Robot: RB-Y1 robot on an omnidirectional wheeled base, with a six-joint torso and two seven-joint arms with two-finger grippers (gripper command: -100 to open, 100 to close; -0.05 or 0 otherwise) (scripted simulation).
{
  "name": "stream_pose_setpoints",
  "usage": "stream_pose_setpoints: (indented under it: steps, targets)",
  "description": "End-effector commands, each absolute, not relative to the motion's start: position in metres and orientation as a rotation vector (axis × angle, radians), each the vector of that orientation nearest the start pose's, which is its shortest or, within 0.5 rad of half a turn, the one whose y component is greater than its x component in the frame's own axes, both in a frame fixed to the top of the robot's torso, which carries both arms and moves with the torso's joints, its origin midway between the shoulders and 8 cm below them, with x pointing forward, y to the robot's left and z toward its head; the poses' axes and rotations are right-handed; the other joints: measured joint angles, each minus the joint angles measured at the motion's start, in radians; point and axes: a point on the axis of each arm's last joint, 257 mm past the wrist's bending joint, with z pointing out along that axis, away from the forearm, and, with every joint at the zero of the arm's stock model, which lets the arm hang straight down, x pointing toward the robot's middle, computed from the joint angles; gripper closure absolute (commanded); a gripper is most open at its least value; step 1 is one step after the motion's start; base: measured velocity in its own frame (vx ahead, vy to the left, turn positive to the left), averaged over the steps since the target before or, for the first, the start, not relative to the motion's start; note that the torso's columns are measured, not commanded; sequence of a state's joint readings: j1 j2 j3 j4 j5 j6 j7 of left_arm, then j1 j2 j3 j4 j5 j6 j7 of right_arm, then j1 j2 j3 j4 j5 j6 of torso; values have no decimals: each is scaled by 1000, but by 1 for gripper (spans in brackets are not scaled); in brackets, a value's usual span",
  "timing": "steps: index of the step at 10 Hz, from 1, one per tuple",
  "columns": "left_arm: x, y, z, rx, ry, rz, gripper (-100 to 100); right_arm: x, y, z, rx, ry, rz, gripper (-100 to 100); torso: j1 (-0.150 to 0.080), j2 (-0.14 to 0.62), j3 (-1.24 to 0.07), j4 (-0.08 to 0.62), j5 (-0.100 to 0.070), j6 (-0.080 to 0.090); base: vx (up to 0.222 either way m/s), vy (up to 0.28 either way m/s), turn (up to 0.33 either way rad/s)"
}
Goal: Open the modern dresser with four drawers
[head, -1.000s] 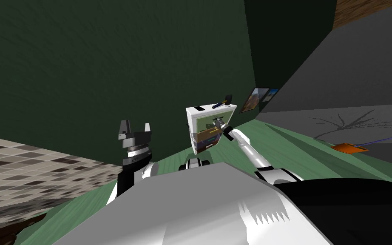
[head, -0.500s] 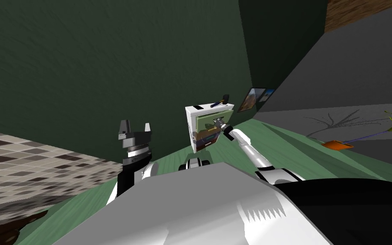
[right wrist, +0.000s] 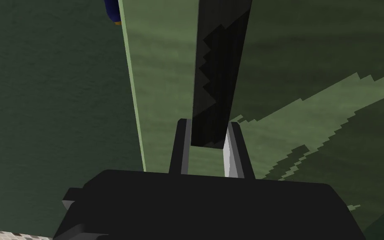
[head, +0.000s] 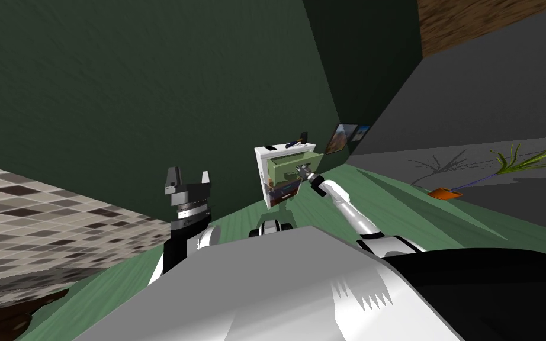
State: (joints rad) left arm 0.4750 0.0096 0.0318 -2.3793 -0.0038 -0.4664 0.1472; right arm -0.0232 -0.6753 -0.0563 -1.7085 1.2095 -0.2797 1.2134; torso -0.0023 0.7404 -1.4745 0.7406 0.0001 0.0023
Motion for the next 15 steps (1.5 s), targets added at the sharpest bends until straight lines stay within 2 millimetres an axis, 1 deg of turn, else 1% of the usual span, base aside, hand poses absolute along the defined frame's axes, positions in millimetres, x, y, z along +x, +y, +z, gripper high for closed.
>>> stream_pose_setpoints:
  steps: [1,3,6,8,9,10,15]
  targets:
    - [328,280,70,-623,524,-1436,0,541,-332,-82,-1284,927,-990,-100,4,-6,-3,-2,1,-2,-8,67,-31]
    - [328,280,70,-623,524,-1436,0,543,-340,-71,-1286,924,-987,-100,8,-9,-6,-2,3,-5,16,68,-20]
    - [328,280,70,-623,524,-1436,0,546,-351,-54,-1289,920,-983,-100,2,-1,-1,-2,0,-2,15,53,-9]
    - [328,280,70,-623,524,-1436,0,547,-358,-41,-1290,917,-981,-100,2,2,1,1,1,-1,-2,48,-16]
    - [328,280,70,-623,524,-1436,0,548,-354,-51,-1299,924,-974,-100,4,3,2,3,3,-1,5,19,-7]
    - [328,280,70,-623,524,-1436,0,548,-355,-52,-1299,928,-972,0,4,4,2,2,2,-2,6,1,-1]
    - [328,280,70,-623,524,-1436,0,547,-357,-59,-1306,939,-967,0,4,-1,-1,-1,1,-3,0,0,0]
